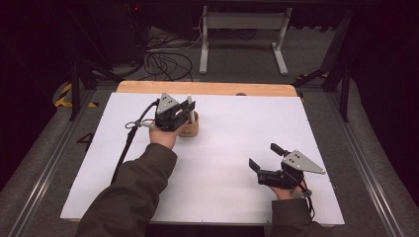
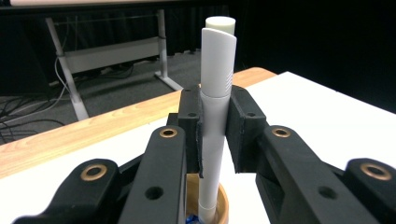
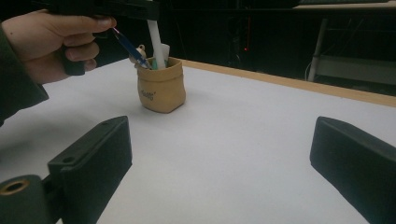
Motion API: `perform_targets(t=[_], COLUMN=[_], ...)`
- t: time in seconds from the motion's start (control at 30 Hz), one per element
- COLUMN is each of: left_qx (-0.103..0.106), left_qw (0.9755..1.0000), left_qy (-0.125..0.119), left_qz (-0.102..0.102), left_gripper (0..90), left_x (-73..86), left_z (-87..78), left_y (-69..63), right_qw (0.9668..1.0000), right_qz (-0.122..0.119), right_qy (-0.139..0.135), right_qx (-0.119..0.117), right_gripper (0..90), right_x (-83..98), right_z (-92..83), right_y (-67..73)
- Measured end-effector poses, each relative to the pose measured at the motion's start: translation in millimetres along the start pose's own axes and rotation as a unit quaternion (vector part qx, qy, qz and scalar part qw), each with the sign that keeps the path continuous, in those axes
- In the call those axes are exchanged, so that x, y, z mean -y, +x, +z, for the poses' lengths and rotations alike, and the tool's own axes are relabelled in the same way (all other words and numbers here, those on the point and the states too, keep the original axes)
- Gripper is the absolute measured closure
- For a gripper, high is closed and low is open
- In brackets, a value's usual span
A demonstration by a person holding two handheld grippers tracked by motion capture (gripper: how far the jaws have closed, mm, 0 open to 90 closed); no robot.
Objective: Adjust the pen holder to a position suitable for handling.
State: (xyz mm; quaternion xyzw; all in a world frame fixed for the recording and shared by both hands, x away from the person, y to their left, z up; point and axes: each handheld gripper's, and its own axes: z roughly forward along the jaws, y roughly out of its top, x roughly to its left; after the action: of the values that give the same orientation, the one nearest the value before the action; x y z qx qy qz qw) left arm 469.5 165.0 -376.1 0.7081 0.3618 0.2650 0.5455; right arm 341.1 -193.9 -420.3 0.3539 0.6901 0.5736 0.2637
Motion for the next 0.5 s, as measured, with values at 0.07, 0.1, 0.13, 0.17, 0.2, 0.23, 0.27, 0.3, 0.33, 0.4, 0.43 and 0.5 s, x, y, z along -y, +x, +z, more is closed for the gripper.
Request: perform_targets(t=[0.07, 0.1, 0.13, 0.17, 0.2, 0.23, 0.27, 0.3, 0.33, 0.4, 0.43, 0.5], left_qx=[0.001, 0.001, 0.000, -0.001, -0.001, -0.001, -0.003, -0.002, -0.002, -0.003, -0.003, -0.002], left_qw=[1.0000, 1.0000, 1.0000, 0.9999, 0.9999, 0.9999, 0.9999, 0.9999, 0.9999, 0.9999, 0.9999, 0.9999], left_qy=[0.005, 0.007, 0.009, 0.010, 0.011, 0.012, 0.010, 0.010, 0.011, 0.012, 0.012, 0.013], left_qz=[-0.001, 0.000, 0.000, 0.000, -0.002, -0.002, 0.000, -0.002, -0.002, -0.002, -0.002, -0.003], left_gripper=[77.1, 77.1, 77.1, 77.0, 76.9, 76.8, 76.7, 76.7, 76.6, 76.4, 76.4, 76.1], left_x=[1.7, 2.5, 3.2, 3.7, 4.2, 4.2, 4.1, 4.2, 4.1, 4.0, 4.2, 4.5], left_z=[1.3, 1.9, 2.3, 2.5, 2.9, 3.0, 3.2, 3.3, 3.2, 3.0, 3.1, 3.2], left_y=[-0.9, -0.9, -1.1, -1.1, -1.2, -1.2, -0.6, -0.6, 0.0, 0.6, 0.9, 1.4], right_qw=[1.0000, 1.0000, 1.0000, 1.0000, 1.0000, 1.0000, 1.0000, 1.0000, 1.0000, 1.0000, 1.0000, 1.0000], right_qz=[0.000, 0.000, 0.000, 0.000, 0.000, 0.000, 0.000, 0.000, 0.000, 0.000, 0.000, 0.001], right_qy=[0.000, -0.001, 0.000, 0.000, 0.000, 0.000, 0.000, 0.000, 0.000, 0.000, 0.000, 0.001], right_qx=[0.000, 0.000, 0.000, 0.000, 0.001, 0.000, 0.000, 0.001, 0.000, 0.000, 0.000, 0.000], right_gripper=[6.4, 6.4, 6.4, 6.4, 6.4, 6.4, 6.4, 6.4, 6.4, 6.4, 6.4, 6.4], right_x=[0.0, 0.0, 0.0, 0.1, 0.2, 0.2, 0.2, 0.2, 0.2, 0.2, 0.3, 0.3], right_z=[-0.2, -0.3, -0.4, -0.4, -0.3, -0.3, -0.3, -0.4, -0.4, -0.4, -0.4, -0.3], right_y=[-0.1, -0.2, -0.2, -0.3, -0.4, -0.4, -0.4, -0.3, -0.3, -0.4, -0.4, -0.3])
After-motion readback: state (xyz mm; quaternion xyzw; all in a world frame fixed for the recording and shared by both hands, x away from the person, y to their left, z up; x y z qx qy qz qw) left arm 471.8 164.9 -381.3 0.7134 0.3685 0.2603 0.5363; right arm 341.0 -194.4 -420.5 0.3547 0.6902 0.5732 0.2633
